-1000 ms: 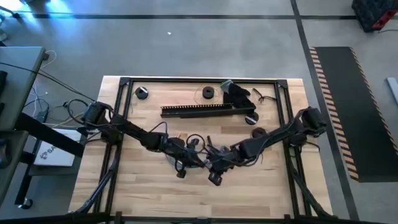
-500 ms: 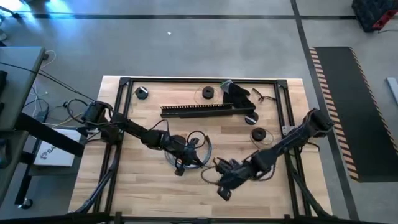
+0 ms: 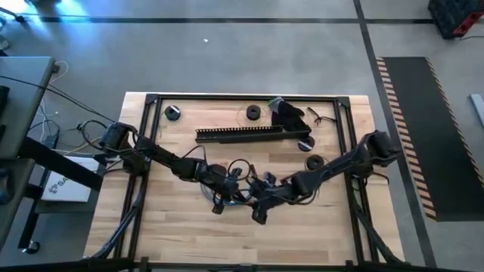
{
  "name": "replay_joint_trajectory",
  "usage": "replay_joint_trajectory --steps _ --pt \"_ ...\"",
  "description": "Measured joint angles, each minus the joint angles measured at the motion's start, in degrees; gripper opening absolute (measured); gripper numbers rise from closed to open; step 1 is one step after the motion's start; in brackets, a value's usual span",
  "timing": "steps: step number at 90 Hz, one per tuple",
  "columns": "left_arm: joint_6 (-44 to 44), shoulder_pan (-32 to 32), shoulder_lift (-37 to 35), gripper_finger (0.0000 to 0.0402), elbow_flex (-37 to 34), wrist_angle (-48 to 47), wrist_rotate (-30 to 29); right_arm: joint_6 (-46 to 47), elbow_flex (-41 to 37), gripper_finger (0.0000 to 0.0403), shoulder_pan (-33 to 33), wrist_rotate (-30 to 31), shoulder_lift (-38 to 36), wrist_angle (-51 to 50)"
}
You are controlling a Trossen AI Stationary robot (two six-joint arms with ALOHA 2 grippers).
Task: Ziptie cables
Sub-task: Wrap the black zip tie around the cables
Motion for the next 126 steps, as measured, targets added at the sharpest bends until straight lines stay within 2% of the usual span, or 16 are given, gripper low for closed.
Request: replay_joint_trajectory --steps 30,44,57,77,86,100,126 --pt "-1.3 0.0 0.0 0.0000 0.0 0.1 0.0 -1.5 0.0 0.0050 0.1 -0.7 1.2 2.5" --pt "-2.2 -0.1 0.0 0.0001 0.0 -0.1 -0.1 -2.2 0.0 0.0006 0.2 -0.3 1.2 3.5" --pt "-5.2 0.4 0.0 0.0017 0.0 -0.2 -0.1 1.1 0.0 0.0002 0.1 -0.5 1.2 2.1" --pt "-5.7 0.5 0.0 0.0098 0.0 2.0 1.5 2.4 0.0 0.0001 0.3 -0.9 1.2 0.4" --pt "-5.7 0.4 0.0 0.0119 0.0 3.1 1.5 2.4 0.0 0.0000 0.2 -0.9 1.2 0.3" --pt "-5.6 0.2 0.2 0.0121 0.0 3.3 -0.2 2.4 0.0 0.0000 0.2 -0.9 1.2 0.4" --pt "-3.0 -0.5 0.9 0.0091 0.0 3.0 -2.5 2.7 0.0 0.0000 0.0 -0.9 1.2 0.5"
